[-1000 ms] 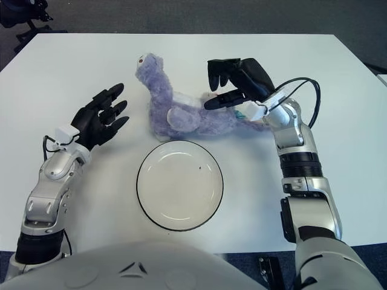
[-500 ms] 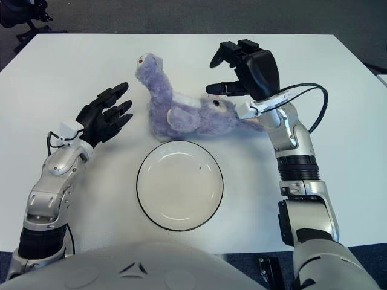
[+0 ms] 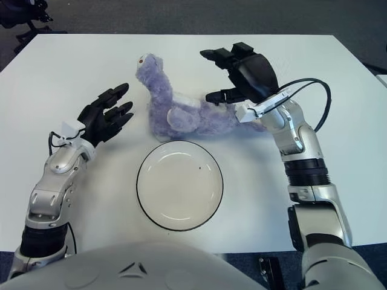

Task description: Put the doll into the plate.

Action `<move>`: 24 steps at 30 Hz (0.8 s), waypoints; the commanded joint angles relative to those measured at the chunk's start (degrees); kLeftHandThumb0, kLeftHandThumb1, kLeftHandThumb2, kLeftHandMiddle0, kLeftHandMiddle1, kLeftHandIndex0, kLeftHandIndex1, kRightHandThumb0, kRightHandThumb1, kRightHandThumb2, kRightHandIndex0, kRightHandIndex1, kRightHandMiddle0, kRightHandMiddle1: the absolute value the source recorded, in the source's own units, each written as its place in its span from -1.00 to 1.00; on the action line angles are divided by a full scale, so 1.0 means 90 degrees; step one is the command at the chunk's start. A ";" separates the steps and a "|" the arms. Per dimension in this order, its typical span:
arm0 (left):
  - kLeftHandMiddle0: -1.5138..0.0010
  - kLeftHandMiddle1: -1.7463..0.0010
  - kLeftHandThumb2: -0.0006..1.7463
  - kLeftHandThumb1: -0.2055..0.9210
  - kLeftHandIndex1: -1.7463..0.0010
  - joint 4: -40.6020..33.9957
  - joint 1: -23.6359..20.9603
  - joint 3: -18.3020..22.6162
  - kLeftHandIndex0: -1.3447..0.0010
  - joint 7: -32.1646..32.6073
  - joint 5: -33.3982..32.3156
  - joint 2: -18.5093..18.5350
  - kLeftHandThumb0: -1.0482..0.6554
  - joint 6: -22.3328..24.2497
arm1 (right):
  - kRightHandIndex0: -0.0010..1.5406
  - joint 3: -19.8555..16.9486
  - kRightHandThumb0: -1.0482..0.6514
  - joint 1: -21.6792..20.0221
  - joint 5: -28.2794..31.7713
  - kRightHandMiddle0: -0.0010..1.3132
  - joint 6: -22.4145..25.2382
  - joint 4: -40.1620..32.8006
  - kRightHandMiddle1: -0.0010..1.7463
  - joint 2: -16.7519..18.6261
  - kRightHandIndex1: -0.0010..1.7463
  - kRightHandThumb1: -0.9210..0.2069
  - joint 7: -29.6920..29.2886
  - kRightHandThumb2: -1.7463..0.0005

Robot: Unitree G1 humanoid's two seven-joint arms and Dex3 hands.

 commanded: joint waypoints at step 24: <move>0.19 0.97 -0.82 1.00 0.86 0.0252 0.0028 0.0132 0.24 0.0062 0.0023 -0.0160 -0.51 -0.0390 | -1.00 0.0231 -0.82 -0.0035 -0.0224 -0.81 0.0040 0.0144 -1.00 -0.0224 -1.00 -1.00 -0.0385 0.08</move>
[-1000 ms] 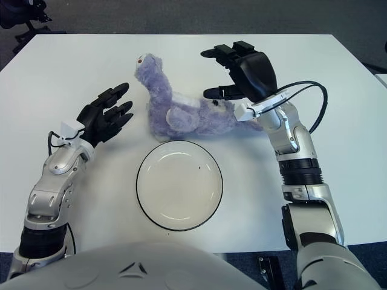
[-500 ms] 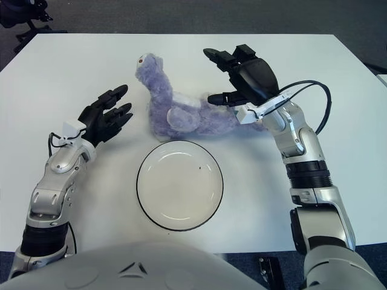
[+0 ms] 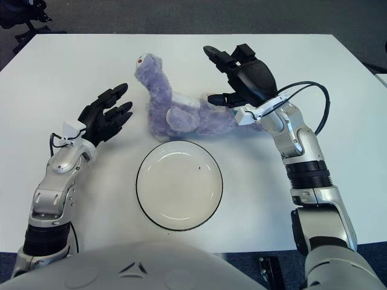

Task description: Put the doll into the plate.

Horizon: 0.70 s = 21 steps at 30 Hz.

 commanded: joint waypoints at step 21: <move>0.15 0.96 -0.81 1.00 0.83 0.0149 0.0032 0.0048 0.24 0.0066 0.0030 -0.0065 -0.50 -0.0227 | -0.37 0.0063 0.01 0.0079 -0.0850 -0.17 0.0141 0.0016 0.47 0.0132 0.22 -0.94 -0.2001 0.71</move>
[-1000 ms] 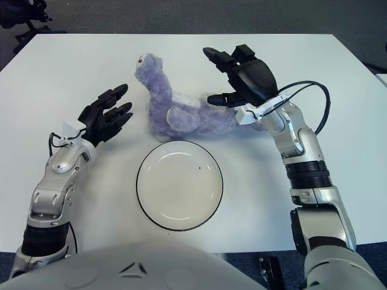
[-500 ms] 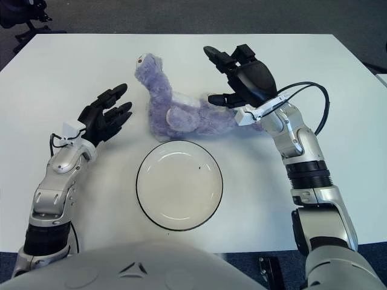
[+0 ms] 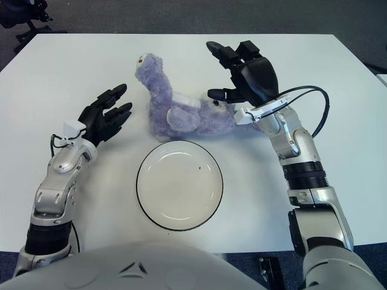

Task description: Put the doll into the plate.

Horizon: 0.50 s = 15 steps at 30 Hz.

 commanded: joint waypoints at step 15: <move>0.13 0.96 -0.82 1.00 0.79 0.0141 0.0042 0.0037 0.25 0.0090 0.0040 -0.0044 -0.47 -0.0206 | -0.93 0.0224 -0.80 0.0020 0.0115 -0.86 0.0373 -0.0073 -0.94 -0.0167 -0.99 -1.00 0.0894 0.39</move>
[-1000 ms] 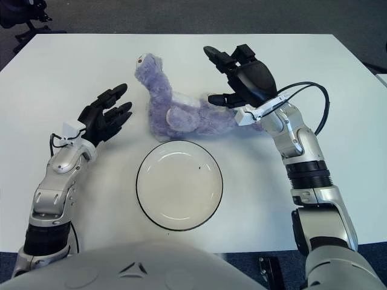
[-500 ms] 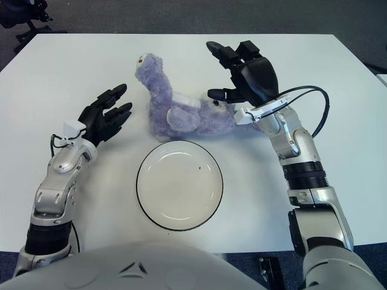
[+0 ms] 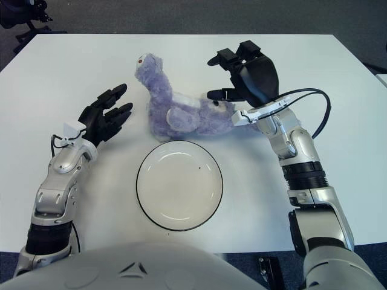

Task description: Put the doll into the plate.

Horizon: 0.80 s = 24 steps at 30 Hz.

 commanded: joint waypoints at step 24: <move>0.11 0.97 -0.83 1.00 0.75 0.0107 0.0036 0.0027 0.27 0.0122 0.0040 -0.0060 -0.44 -0.0184 | -1.00 0.0172 -0.80 -0.0056 -0.0126 -0.98 0.0002 0.0169 -0.99 -0.0189 -1.00 -1.00 -0.0173 0.12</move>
